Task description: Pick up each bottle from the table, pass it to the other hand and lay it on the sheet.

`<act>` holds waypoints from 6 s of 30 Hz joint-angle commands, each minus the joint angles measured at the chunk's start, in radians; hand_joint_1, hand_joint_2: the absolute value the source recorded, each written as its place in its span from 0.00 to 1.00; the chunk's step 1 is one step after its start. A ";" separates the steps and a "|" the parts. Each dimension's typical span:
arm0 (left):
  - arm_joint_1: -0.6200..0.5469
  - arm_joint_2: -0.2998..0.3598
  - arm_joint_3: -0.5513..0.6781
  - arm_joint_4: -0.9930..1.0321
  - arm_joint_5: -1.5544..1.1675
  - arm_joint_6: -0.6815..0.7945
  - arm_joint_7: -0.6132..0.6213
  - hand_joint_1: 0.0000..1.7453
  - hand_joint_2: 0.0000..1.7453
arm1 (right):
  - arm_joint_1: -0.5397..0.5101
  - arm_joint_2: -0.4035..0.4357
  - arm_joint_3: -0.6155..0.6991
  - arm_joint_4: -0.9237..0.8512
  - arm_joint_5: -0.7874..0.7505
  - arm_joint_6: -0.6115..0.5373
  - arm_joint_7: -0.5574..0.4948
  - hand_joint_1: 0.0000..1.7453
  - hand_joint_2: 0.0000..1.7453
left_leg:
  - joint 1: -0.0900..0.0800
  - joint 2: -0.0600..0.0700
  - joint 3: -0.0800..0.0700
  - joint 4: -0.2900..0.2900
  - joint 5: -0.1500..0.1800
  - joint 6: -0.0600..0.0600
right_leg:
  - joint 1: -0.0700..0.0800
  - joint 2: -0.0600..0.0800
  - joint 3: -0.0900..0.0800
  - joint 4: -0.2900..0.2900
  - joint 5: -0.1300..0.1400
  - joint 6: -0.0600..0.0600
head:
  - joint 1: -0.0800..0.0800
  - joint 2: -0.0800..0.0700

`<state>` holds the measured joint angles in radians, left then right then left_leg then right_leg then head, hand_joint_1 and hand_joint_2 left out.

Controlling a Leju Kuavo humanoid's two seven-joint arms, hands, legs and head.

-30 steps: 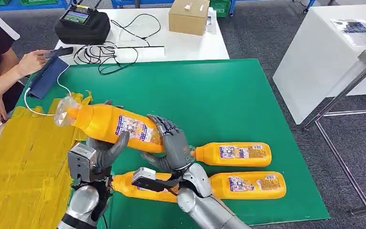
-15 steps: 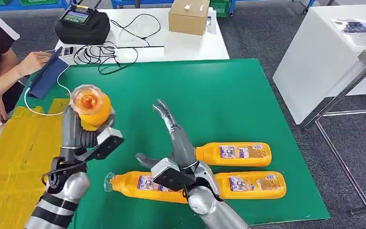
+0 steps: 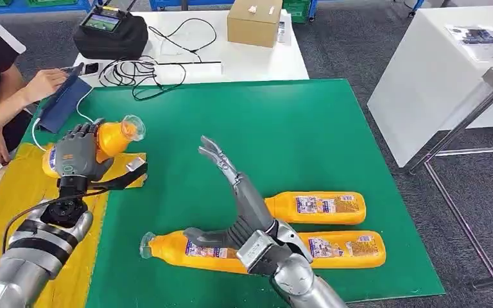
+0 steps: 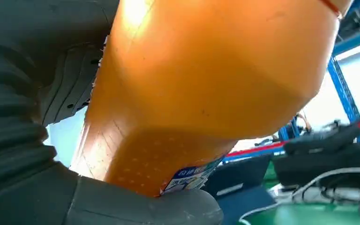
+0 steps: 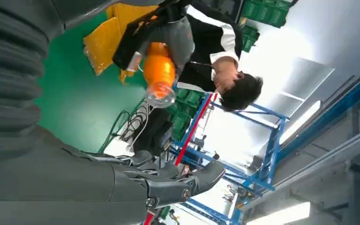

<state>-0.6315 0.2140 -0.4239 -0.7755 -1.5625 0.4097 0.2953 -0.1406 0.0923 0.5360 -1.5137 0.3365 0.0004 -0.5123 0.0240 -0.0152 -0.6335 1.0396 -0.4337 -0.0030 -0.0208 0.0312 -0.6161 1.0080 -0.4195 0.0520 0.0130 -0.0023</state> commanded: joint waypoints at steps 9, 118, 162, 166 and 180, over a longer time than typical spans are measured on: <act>-0.115 0.010 -0.143 0.423 0.002 -0.122 0.005 1.00 1.00 | -0.036 -0.066 0.057 0.042 0.079 -0.008 0.030 0.00 1.00 | 0.000 0.002 0.006 -0.002 -0.001 0.002 | 0.001 -0.001 0.006 -0.002 0.000 -0.003 | 0.000 0.000; 0.337 -0.199 0.253 -0.200 0.527 0.159 -0.520 0.00 1.00 | -0.192 -0.226 0.422 0.401 0.752 -0.145 0.501 0.00 1.00 | -0.001 -0.002 0.004 -0.001 -0.001 0.001 | 0.001 -0.004 0.005 -0.001 -0.001 -0.002 | 0.000 0.000; 0.321 -0.240 0.225 -0.188 0.634 0.104 -0.587 0.00 1.00 | -0.230 -0.149 0.274 0.738 0.836 -0.075 0.530 1.00 1.00 | 0.000 -0.004 0.004 -0.001 0.000 0.001 | 0.001 -0.005 0.005 -0.001 0.000 -0.002 | 0.000 0.000; 0.321 -0.240 0.225 -0.188 0.634 0.104 -0.587 0.00 1.00 | -0.230 -0.149 0.274 0.738 0.836 -0.075 0.530 1.00 1.00 | 0.000 -0.002 0.007 -0.002 0.000 0.001 | 0.001 -0.005 0.007 -0.002 0.000 -0.002 | 0.000 0.000; 0.347 -0.232 0.201 -0.270 0.727 0.053 -0.617 0.00 1.00 | -0.200 -0.145 0.235 0.626 0.686 -0.118 0.431 1.00 1.00 | 0.000 -0.001 0.008 -0.001 0.000 0.001 | 0.001 -0.006 0.008 -0.002 0.000 -0.002 | 0.000 0.000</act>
<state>-0.2685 -0.0183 -0.1888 -1.0338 -0.9029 0.5119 -0.2995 -0.3636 -0.0534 0.8011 -0.8732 1.1146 -0.0954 -0.0222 0.0238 -0.0152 -0.6261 1.0395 -0.4335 -0.0030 -0.0206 0.0297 -0.6100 1.0074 -0.4189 0.0514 0.0130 -0.0023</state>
